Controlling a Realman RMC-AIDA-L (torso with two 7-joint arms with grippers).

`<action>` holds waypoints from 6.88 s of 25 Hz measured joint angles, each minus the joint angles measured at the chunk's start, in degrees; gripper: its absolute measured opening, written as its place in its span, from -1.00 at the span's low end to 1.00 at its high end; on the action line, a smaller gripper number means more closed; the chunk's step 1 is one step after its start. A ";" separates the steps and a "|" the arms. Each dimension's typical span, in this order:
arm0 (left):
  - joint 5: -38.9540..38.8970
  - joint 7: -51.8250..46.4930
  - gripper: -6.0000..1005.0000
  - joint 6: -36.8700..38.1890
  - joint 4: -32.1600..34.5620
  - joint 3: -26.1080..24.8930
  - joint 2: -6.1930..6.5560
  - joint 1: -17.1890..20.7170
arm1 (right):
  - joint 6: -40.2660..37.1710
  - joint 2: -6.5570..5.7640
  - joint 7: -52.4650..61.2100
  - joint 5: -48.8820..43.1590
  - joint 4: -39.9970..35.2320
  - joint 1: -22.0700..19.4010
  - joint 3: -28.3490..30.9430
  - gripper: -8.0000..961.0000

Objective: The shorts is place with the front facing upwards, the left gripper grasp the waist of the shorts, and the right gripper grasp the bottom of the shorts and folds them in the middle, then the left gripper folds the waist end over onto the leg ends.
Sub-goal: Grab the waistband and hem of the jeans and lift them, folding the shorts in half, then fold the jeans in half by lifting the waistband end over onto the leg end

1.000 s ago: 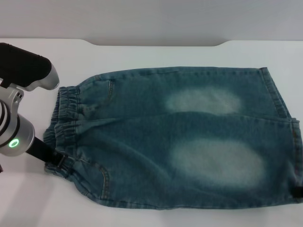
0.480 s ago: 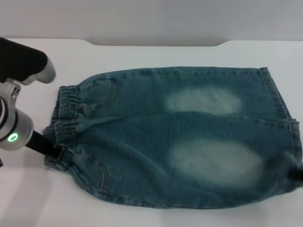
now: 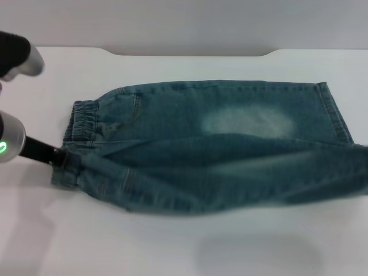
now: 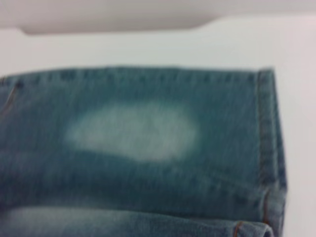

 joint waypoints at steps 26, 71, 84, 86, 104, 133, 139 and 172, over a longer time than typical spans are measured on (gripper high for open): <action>-2.75 0.07 -0.80 22.25 1.76 -1.45 -0.08 -0.54 | -24.85 0.06 -7.78 -0.48 -7.80 4.78 0.59 -0.94; -5.84 1.74 -0.17 41.20 16.36 1.49 -0.24 -4.15 | -54.69 0.24 -20.28 -0.03 -25.91 7.42 -6.38 0.23; -5.80 0.89 0.71 26.34 6.70 0.30 -0.09 0.67 | -102.49 0.40 -24.10 0.04 -32.33 -3.38 -32.31 0.70; -5.76 0.88 0.70 25.36 6.10 0.26 -0.03 1.14 | -114.65 0.38 -23.82 0.00 -38.38 -2.04 -36.86 0.68; -5.71 0.98 0.69 19.08 6.64 0.58 -0.09 0.50 | -126.38 0.09 -6.23 8.11 -57.38 6.80 -45.17 -0.12; -5.67 2.56 0.68 24.58 18.87 0.99 -0.11 -4.30 | -125.22 -0.25 -6.22 6.88 -55.86 5.64 -46.61 -0.99; -5.62 3.05 0.47 24.79 19.55 0.71 -0.17 -4.62 | -125.07 -0.39 -6.58 6.84 -54.21 5.03 -46.33 -0.99; -5.27 1.74 -0.95 22.04 11.61 0.14 -0.10 -1.06 | -120.55 -0.16 -6.17 6.86 -55.35 7.53 -47.67 -0.98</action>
